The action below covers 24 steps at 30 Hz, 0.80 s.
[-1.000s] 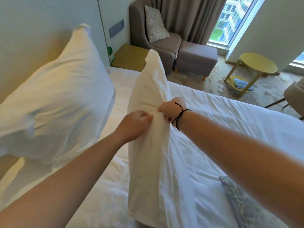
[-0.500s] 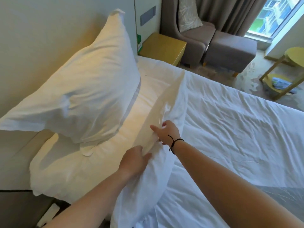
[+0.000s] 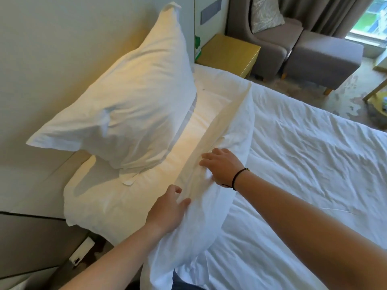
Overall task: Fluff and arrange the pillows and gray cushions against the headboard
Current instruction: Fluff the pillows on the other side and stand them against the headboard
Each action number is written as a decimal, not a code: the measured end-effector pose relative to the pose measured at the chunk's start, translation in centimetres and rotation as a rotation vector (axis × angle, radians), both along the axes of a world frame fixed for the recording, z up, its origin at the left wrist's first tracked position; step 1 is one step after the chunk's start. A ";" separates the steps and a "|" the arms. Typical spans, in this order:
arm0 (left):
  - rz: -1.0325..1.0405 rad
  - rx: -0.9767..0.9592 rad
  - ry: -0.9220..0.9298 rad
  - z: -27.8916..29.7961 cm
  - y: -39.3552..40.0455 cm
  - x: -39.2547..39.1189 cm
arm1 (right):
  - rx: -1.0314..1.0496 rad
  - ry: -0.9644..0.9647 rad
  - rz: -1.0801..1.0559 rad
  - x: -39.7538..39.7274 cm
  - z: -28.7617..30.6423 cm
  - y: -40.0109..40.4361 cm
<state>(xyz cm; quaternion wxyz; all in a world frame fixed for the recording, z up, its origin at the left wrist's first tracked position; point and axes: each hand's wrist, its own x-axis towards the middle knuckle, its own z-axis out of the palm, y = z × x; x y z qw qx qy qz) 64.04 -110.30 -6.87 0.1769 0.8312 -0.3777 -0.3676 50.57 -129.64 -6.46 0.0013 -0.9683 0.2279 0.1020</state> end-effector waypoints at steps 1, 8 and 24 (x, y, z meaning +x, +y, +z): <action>0.005 0.012 -0.012 0.0 0.7 0.4 | -0.041 0.012 0.024 0.3 -0.1 0.0; -0.006 0.086 0.143 1.4 5.6 2.7 | -0.012 0.054 0.056 1.4 -1.0 -0.7; 0.193 0.235 0.387 3.7 14.4 9.3 | -0.102 0.078 0.017 3.9 -1.7 0.8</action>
